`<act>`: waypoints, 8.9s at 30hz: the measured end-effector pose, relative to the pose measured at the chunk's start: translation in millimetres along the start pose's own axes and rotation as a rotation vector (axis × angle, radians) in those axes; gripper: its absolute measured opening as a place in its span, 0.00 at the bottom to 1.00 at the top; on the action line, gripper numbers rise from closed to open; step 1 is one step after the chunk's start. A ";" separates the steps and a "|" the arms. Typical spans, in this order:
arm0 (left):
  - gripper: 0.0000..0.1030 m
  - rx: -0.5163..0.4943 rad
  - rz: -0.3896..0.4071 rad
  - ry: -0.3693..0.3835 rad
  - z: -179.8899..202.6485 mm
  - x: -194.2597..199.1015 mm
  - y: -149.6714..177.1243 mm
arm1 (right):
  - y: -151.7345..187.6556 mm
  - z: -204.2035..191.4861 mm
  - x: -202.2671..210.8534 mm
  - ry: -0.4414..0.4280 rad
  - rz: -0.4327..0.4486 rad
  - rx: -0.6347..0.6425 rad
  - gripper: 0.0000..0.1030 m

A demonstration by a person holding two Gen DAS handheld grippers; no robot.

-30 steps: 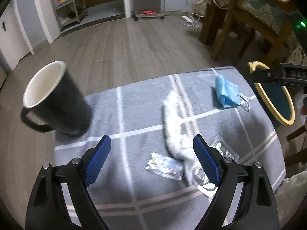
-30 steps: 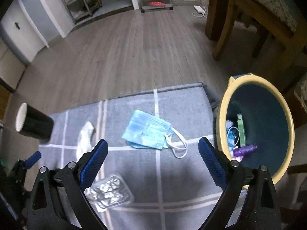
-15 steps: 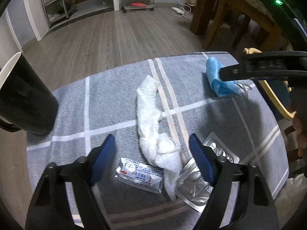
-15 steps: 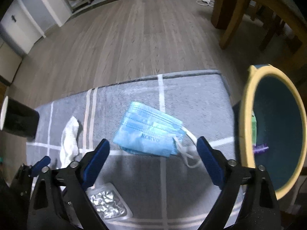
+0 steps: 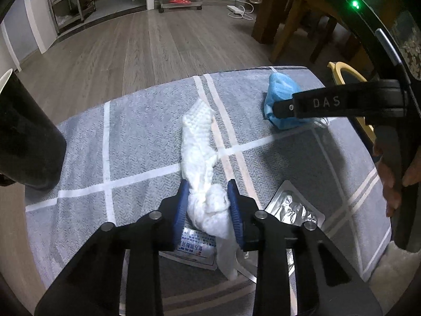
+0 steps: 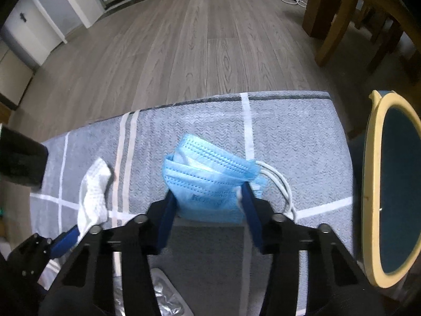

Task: Collect trash
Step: 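Grasp the white tissue with the left gripper while the right grasps the light blue mask, then carry the white tissue and light blue mask over the bin, then open the left gripper to drop the tissue while the right drops the mask, then return both grippers to the silver blister pack and sachet on the cloth, then grasp the silver blister pack with the right gripper while the left grasps the sachet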

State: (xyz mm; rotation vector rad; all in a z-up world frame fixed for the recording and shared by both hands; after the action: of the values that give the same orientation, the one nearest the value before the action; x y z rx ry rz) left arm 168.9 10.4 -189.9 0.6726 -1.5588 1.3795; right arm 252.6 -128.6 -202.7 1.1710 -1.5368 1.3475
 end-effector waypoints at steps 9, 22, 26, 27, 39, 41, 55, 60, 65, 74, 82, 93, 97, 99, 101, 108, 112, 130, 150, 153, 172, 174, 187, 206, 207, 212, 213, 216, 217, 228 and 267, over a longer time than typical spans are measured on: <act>0.23 -0.051 0.033 -0.004 8.4 12.1 -7.6 | -0.3 3.2 17.2 -0.027 0.023 -0.029 0.22; 0.23 -0.066 0.108 -0.006 13.5 39.8 -19.9 | 2.9 22.2 77.7 -0.053 0.098 -0.083 0.20; 0.23 -0.067 0.136 -0.007 15.9 52.3 -24.6 | 7.6 31.2 102.1 -0.072 0.133 -0.101 0.20; 0.23 -0.069 0.140 -0.006 16.4 54.3 -25.4 | 12.1 35.1 111.1 -0.078 0.143 -0.113 0.20; 0.23 -0.123 0.245 0.034 42.4 99.4 -42.2 | 17.8 117.3 217.7 0.004 0.385 -0.168 0.20; 0.23 -0.148 0.258 0.031 52.0 105.4 -44.7 | 18.3 132.2 226.7 0.019 0.404 -0.181 0.20; 0.23 -0.284 0.280 0.111 142.7 127.5 -52.4 | 12.8 201.5 192.1 -0.039 0.311 -0.321 0.20; 0.23 -0.300 0.256 0.123 170.1 118.4 -60.1 | 11.1 209.3 183.2 -0.027 0.288 -0.308 0.20; 0.23 -0.313 0.228 0.126 191.9 104.1 -74.8 | 9.8 218.8 178.8 -0.021 0.273 -0.315 0.20; 0.23 -0.367 0.197 0.118 224.7 80.8 -98.3 | 4.0 246.4 160.8 0.008 0.231 -0.339 0.20; 0.23 -0.374 0.139 0.132 245.2 52.0 -110.2 | -2.0 252.7 143.4 0.057 0.188 -0.322 0.20; 0.23 -0.360 0.106 0.127 252.2 25.4 -121.0 | -2.7 262.8 127.0 0.104 0.137 -0.320 0.20; 0.23 -0.398 0.091 0.131 263.0 15.9 -121.1 | -3.4 264.8 124.5 0.100 0.132 -0.334 0.20; 0.24 -0.400 0.091 0.133 265.8 12.6 -123.3 | -2.5 267.5 125.2 0.100 0.135 -0.347 0.20; 0.24 -0.393 0.090 0.132 267.6 8.4 -125.6 | -1.2 272.0 124.3 0.089 0.129 -0.371 0.20; 0.24 -0.422 0.140 0.094 277.5 9.9 -155.9 | 2.0 279.6 123.4 0.051 0.127 -0.440 0.20; 0.30 -0.463 0.158 0.077 285.3 11.7 -166.3 | 2.0 280.2 123.7 0.043 0.127 -0.455 0.20; 0.65 -0.418 0.170 0.047 258.5 16.4 -151.6 | -3.6 285.8 125.8 0.058 0.142 -0.462 0.49; 0.86 -0.241 0.220 -0.038 143.6 119.1 -97.8 | 18.0 197.0 198.6 0.043 0.320 -0.282 0.93; 0.88 -0.213 0.238 -0.066 113.6 140.8 -85.0 | 27.2 170.0 203.4 0.012 0.326 -0.243 0.93; 0.91 -0.025 0.186 -0.179 -28.4 166.1 18.3 | 78.5 43.9 172.9 -0.032 0.234 -0.053 0.94; 0.91 0.001 0.171 -0.175 -37.5 160.4 25.1 | 86.5 35.8 160.1 -0.038 0.201 -0.063 0.94; 0.91 0.065 0.131 -0.191 -73.8 148.1 45.8 | 117.7 -24.8 87.4 -0.074 0.014 -0.068 0.94; 0.90 0.078 0.144 -0.129 -72.0 151.5 41.0 | 112.8 -34.6 16.4 0.036 0.000 -0.354 0.96; 0.91 0.077 0.141 -0.131 -72.3 150.6 41.3 | 112.0 -38.4 13.3 0.064 0.003 -0.328 0.96; 0.91 0.064 0.115 -0.141 -71.5 141.8 42.5 | 116.2 -49.8 9.1 0.169 0.033 -0.172 0.93; 0.91 0.063 0.110 -0.141 -71.1 140.0 42.6 | 117.1 -49.6 9.7 0.168 0.037 -0.164 0.91; 0.91 0.056 0.096 -0.141 -68.7 133.7 41.7 | 118.5 -46.4 13.2 0.159 0.034 -0.146 0.85; 0.91 0.051 0.089 -0.142 -67.8 130.6 41.3 | 118.4 -45.3 14.3 0.157 0.034 -0.137 0.83; 0.91 0.056 -0.006 -0.134 -56.4 85.4 44.0 | 98.2 -3.9 38.2 0.074 0.101 -0.103 0.38; 0.57 -0.028 -0.065 -0.126 -52.9 37.9 58.1 | 118.0 -41.5 16.2 0.126 0.009 0.005 0.71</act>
State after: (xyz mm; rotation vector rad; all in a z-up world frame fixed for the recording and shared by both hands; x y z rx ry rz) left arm 117.2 80.5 -185.5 0.7995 -1.6371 1.2865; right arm 134.0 -87.7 -214.9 1.0623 -1.4520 1.4044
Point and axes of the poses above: each gripper's, at about its wrist camera, not at the fingertips, and x roughly against the way its jaws point, z to its right, y to its underside, the point moved 5 cm from there along -x, roughly the way its jaws point, and after that the axes turned 6 degrees about -x, right-handed, at the moved point
